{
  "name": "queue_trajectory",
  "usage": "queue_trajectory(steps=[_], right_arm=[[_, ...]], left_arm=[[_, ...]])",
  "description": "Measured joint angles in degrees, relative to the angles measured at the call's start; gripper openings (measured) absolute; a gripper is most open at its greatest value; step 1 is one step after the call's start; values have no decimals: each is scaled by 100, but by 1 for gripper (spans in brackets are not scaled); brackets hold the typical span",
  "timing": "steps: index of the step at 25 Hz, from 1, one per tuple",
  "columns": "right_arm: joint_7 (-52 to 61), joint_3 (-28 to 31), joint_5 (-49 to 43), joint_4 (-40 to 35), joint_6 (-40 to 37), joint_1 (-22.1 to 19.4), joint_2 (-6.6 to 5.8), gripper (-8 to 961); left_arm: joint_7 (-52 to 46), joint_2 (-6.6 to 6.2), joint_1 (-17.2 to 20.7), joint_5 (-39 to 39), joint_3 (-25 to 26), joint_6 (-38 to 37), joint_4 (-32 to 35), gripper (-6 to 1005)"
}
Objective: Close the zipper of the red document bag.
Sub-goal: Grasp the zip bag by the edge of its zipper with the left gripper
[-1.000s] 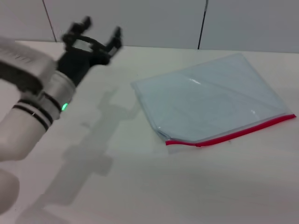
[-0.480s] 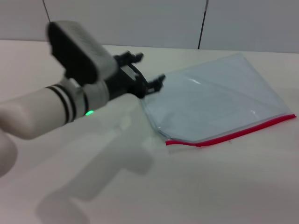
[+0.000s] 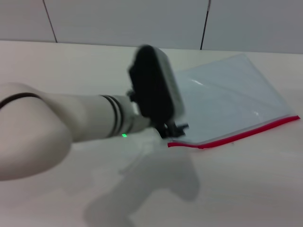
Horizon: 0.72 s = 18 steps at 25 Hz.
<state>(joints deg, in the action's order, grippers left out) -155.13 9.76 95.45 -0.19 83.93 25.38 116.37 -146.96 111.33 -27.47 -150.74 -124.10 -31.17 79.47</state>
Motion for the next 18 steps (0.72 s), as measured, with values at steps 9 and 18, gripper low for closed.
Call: queue_trajectory(steps=[9,18], right_arm=[[0,0,0,1,1,6,0,880],[0,0,0,14,0,35,0,880]], left_arm=[[514,465,-92,-377,216,-1379,218,761],[634,480,-113,-478,59,-1274,69,755]])
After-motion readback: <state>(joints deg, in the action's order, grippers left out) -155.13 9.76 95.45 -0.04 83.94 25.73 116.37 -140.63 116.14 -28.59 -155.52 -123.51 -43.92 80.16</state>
